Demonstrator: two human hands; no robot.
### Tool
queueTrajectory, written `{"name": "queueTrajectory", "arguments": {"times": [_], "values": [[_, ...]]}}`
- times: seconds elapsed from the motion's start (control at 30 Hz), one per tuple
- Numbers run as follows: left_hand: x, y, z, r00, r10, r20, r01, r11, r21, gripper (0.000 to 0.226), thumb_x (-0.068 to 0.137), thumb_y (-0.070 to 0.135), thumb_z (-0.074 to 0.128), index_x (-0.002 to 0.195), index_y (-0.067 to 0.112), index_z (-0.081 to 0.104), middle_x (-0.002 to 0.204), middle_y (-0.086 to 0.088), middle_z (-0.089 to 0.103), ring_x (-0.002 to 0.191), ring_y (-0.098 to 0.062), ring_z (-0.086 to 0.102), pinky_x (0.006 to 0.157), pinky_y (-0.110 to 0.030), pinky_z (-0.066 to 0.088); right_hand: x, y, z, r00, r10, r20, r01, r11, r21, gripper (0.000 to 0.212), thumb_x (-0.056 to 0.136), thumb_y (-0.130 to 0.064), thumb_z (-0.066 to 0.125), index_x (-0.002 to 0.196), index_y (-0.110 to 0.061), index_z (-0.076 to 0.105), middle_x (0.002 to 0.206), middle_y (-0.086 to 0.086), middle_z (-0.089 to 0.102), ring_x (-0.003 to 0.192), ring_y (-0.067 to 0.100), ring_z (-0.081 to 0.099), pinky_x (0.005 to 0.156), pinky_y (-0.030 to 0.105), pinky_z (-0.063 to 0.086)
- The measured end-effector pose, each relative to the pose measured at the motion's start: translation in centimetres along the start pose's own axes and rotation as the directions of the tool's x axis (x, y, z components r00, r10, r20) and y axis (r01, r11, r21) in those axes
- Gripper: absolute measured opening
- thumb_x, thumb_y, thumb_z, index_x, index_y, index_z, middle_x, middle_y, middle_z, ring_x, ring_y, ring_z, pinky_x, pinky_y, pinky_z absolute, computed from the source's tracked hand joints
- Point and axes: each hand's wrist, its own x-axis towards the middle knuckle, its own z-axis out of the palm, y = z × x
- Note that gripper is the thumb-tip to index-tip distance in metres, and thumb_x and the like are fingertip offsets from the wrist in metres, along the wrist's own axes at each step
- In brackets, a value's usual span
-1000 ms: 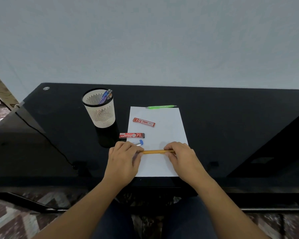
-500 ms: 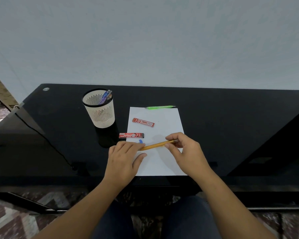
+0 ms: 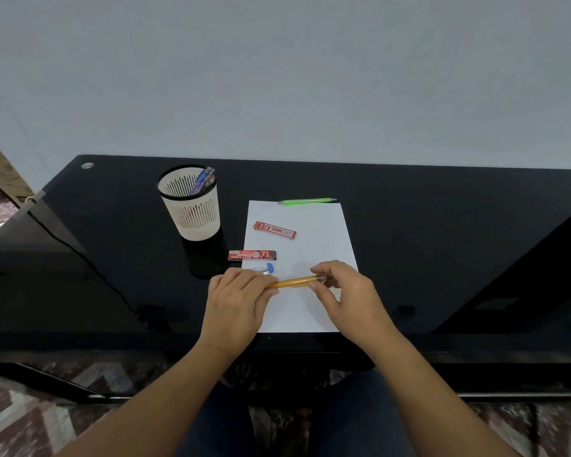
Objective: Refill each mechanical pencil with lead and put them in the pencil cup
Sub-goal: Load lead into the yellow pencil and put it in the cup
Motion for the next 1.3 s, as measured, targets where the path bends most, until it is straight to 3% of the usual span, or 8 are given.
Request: {"name": "queueTrajectory", "arguments": {"times": [0.13,0.3,0.5,0.67,0.87,1.03,1.17,1.3], "values": [[0.1,0.0,0.1,0.999,-0.038,0.024,0.038,0.999,0.006,0.031,0.092,0.041,0.049,0.102,0.023,0.073,0.099,0.008,0.069,0.093,-0.014,0.056,0.078,-0.025,0.032,0.1,1.3,0.2,0.976,-0.205,-0.073,0.185,0.959,-0.217,0.023,0.090,-0.024,0.062,0.111,-0.016,0.064,0.103,-0.004,0.063,0.093,0.008,0.057,0.083,0.019,0.049],[0.0,-0.1,0.3,0.996,-0.068,0.049,0.067,0.997,0.026,0.035,0.092,0.041,0.047,0.104,0.022,0.074,0.099,0.008,0.070,0.091,-0.015,0.057,0.074,-0.030,0.039,0.5,2.5,0.9,0.909,-0.395,-0.137,0.307,0.854,-0.420,0.021,0.078,-0.008,0.075,0.098,-0.005,0.070,0.089,0.007,0.068,0.079,0.024,0.064,0.070,0.039,0.057],[-0.1,-0.3,0.5,0.995,-0.089,0.042,0.089,0.996,-0.011,0.035,0.093,0.039,0.047,0.106,0.022,0.074,0.100,0.008,0.071,0.091,-0.015,0.057,0.073,-0.032,0.043,0.3,3.8,2.0,0.909,-0.377,-0.176,0.291,0.878,-0.380,0.021,0.078,-0.004,0.074,0.099,-0.002,0.069,0.092,0.010,0.068,0.082,0.026,0.065,0.073,0.041,0.058],[-0.1,-0.3,0.5,0.994,-0.104,0.041,0.105,0.994,-0.026,0.036,0.094,0.040,0.045,0.106,0.022,0.073,0.100,0.008,0.070,0.091,-0.014,0.056,0.074,-0.031,0.041,0.2,4.1,2.0,0.936,-0.305,-0.173,0.250,0.926,-0.282,0.021,0.091,-0.018,0.059,0.107,-0.008,0.066,0.103,0.005,0.066,0.095,0.020,0.061,0.083,0.039,0.055],[-0.1,-0.4,0.5,0.993,-0.114,0.040,0.116,0.992,-0.040,0.035,0.094,0.040,0.045,0.107,0.024,0.073,0.100,0.010,0.069,0.092,-0.013,0.055,0.075,-0.031,0.039,0.2,4.2,1.9,0.929,-0.334,-0.158,0.288,0.923,-0.257,0.030,0.096,-0.029,0.047,0.105,-0.010,0.068,0.100,0.002,0.066,0.093,0.017,0.060,0.085,0.034,0.053],[-0.1,-0.5,0.6,0.991,-0.120,0.056,0.122,0.992,-0.035,0.032,0.094,0.040,0.046,0.108,0.026,0.072,0.100,0.012,0.067,0.093,-0.012,0.053,0.076,-0.030,0.037,0.2,4.4,2.0,0.926,-0.344,-0.155,0.301,0.921,-0.247,0.029,0.096,-0.028,0.047,0.104,-0.009,0.067,0.099,0.002,0.065,0.091,0.015,0.059,0.085,0.031,0.052],[-0.1,-0.5,0.6,0.987,-0.157,0.035,0.157,0.988,-0.002,0.019,0.092,0.029,0.062,0.108,0.025,0.072,0.098,0.011,0.068,0.091,-0.013,0.053,0.074,-0.031,0.037,0.1,4.5,2.0,0.936,-0.298,-0.187,0.260,0.944,-0.203,0.020,0.095,-0.018,0.050,0.103,-0.007,0.064,0.100,0.002,0.063,0.091,0.014,0.059,0.084,0.027,0.051],[-0.1,-0.4,0.5,0.985,-0.166,0.038,0.166,0.986,0.010,0.020,0.090,0.028,0.064,0.108,0.024,0.072,0.098,0.010,0.068,0.092,-0.013,0.054,0.075,-0.030,0.037,0.0,4.7,2.1,0.936,-0.268,-0.227,0.229,0.956,-0.185,0.011,0.089,-0.007,0.060,0.099,-0.007,0.064,0.095,0.000,0.063,0.085,0.010,0.059,0.077,0.021,0.051]]}}
